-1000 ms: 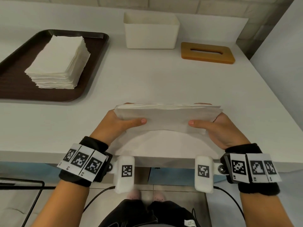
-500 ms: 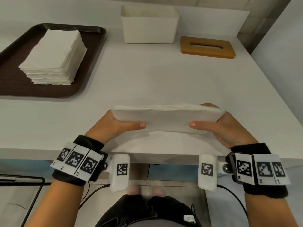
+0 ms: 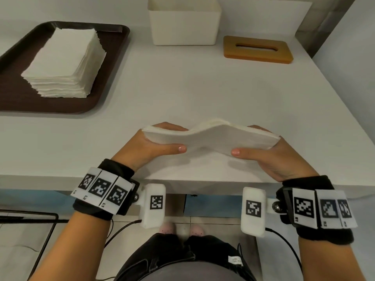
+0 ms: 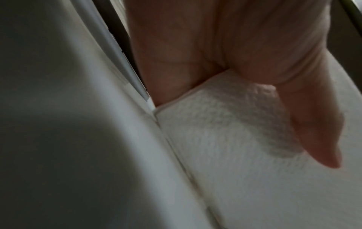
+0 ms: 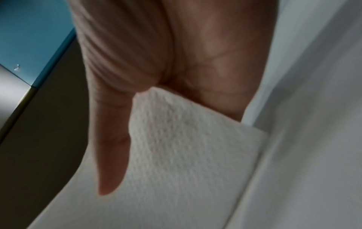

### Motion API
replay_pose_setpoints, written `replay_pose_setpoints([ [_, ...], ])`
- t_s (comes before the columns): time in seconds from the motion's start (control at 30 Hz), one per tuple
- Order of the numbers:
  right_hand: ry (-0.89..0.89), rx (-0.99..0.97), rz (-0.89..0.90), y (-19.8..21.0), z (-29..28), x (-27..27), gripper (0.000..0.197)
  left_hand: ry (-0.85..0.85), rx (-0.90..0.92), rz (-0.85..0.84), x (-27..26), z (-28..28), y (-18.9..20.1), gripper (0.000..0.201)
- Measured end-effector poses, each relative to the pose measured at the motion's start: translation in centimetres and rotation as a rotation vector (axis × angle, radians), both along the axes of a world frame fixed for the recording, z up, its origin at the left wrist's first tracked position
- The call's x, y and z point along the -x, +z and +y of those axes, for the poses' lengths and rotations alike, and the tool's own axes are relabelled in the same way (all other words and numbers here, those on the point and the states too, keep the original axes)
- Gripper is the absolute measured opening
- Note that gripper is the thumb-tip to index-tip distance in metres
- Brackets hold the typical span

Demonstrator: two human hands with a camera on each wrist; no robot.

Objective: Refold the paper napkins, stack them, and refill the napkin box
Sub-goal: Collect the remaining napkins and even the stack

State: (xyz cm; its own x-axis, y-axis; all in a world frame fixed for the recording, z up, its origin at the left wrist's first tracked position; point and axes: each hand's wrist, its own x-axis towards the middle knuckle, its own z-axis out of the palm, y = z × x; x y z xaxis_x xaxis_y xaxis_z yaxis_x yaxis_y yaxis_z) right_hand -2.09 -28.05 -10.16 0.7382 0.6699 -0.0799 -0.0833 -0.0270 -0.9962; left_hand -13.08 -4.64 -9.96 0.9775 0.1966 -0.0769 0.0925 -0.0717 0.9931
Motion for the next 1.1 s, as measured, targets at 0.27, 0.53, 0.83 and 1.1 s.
replay_pose_setpoints([
  [0.27, -0.005, 0.035, -0.016, -0.1, -1.3, 0.2, 0.054, 0.004, 0.032, -0.024, 1.2, 1.3, -0.2, 0.035],
  [0.53, -0.057, 0.072, 0.0, 0.3, -0.3, 1.2, 0.031, 0.037, -0.023, -0.009, 1.5, 0.7, -0.4, 0.038],
  [0.83, -0.054, -0.004, -0.015, 1.8, 0.7, 2.0, 0.023, 0.066, -0.098, -0.011, 1.2, 0.2, 0.2, 0.02],
  [1.1, -0.012, 0.229, -0.02, 1.3, -1.2, 1.7, 0.029, -0.053, -0.127, 0.021, 2.0, 0.8, 0.0, 0.021],
])
